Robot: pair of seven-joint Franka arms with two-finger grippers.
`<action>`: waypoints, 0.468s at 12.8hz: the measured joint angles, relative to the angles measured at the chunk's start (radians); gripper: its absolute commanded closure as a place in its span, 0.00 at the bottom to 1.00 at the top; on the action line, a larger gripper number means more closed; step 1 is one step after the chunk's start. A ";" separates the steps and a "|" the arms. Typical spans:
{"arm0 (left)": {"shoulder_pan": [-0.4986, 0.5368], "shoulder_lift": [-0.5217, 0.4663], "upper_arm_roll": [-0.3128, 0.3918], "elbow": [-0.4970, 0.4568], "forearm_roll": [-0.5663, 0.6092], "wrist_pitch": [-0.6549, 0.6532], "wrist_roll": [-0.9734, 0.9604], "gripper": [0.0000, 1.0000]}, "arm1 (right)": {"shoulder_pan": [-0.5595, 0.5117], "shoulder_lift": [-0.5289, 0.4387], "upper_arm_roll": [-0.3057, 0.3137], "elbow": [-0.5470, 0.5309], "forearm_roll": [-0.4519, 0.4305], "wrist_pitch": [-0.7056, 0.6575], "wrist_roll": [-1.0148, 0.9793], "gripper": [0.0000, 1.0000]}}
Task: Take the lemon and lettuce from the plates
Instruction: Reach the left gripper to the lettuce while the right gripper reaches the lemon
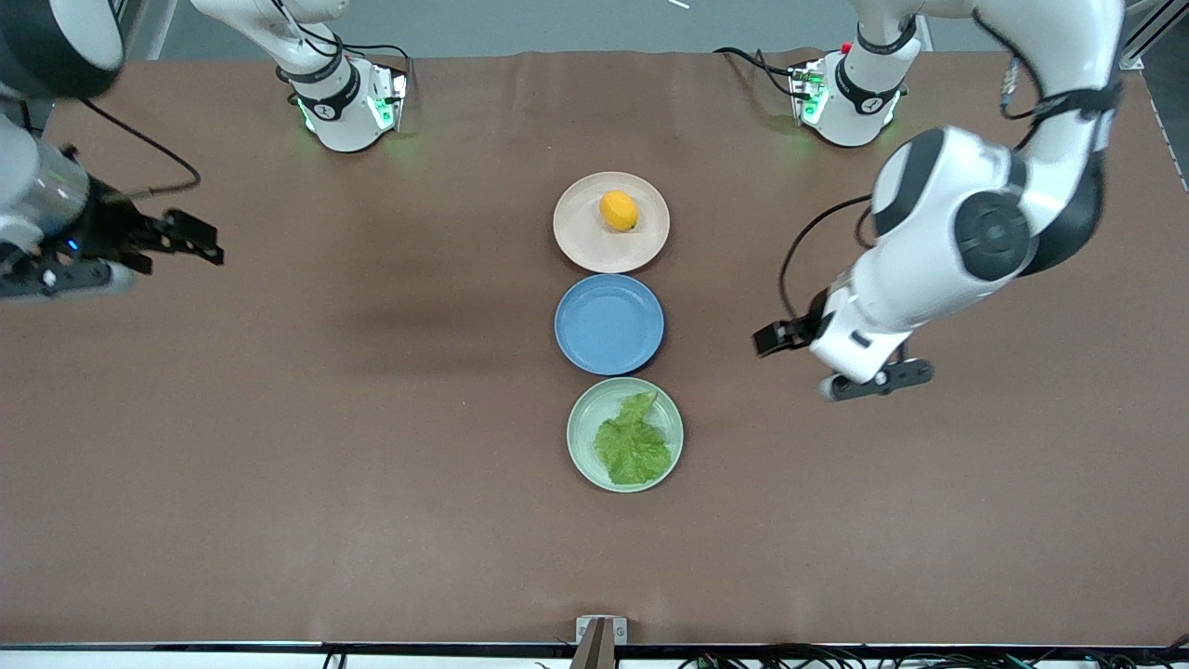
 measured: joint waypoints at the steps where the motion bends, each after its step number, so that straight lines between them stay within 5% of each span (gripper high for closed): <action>1: -0.026 0.035 0.000 0.000 0.000 0.064 -0.060 0.00 | 0.008 0.056 0.001 0.016 0.004 0.002 -0.001 0.00; 6: -0.112 0.207 0.000 -0.001 0.000 0.417 -0.314 0.00 | 0.127 0.096 0.006 -0.013 0.092 -0.011 0.351 0.00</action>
